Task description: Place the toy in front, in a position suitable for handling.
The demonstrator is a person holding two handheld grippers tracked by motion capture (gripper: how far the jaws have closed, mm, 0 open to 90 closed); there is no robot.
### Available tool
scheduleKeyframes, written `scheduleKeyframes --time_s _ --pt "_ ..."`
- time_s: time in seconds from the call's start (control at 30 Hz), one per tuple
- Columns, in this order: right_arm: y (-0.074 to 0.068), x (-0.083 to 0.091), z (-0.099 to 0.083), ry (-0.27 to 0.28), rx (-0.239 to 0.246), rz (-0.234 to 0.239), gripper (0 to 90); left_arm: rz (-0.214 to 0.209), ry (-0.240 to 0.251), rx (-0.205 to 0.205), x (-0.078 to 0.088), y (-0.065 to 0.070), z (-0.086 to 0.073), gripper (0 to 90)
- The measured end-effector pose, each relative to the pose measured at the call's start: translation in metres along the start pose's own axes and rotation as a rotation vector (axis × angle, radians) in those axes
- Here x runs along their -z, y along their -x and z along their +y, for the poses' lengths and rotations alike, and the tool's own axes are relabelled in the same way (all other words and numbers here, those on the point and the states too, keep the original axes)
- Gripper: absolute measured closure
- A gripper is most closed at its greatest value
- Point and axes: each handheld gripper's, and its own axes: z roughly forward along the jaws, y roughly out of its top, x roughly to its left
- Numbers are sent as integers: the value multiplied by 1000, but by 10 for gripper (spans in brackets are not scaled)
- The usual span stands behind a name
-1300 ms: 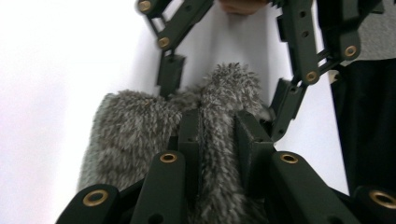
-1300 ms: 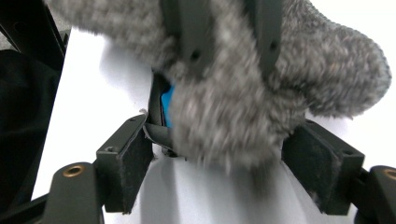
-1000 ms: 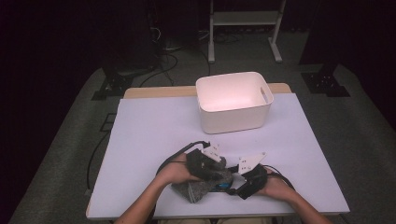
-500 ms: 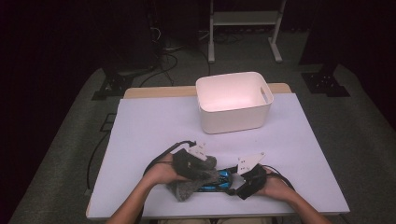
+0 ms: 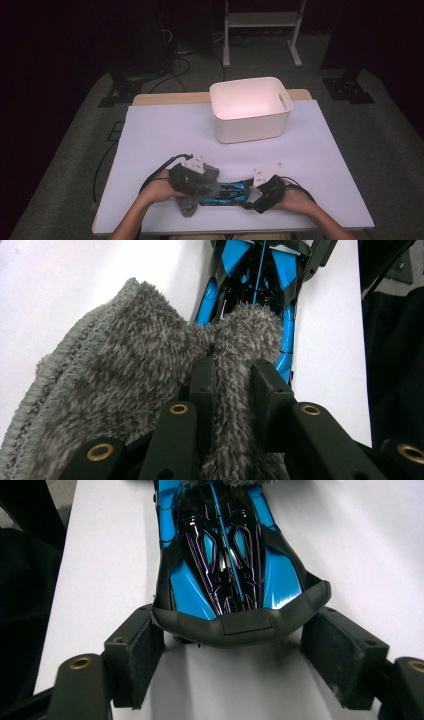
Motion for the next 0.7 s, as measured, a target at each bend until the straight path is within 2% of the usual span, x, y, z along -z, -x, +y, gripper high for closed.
scheduleKeyframes --time_s 0.17,0.3,0.6,0.7 --pt "4 7 7 -31 -25 31 232 -12 10 7 -3 -2 -1 736" --pt "9 12 17 -3 -59 60 221 -5 9 6 -4 0 1 735" --pt "23 8 38 -1 -50 90 246 5 4 -8 -4 1 3 736" --pt "26 2 39 -32 -60 106 257 7 -6 -19 -3 1 4 736"
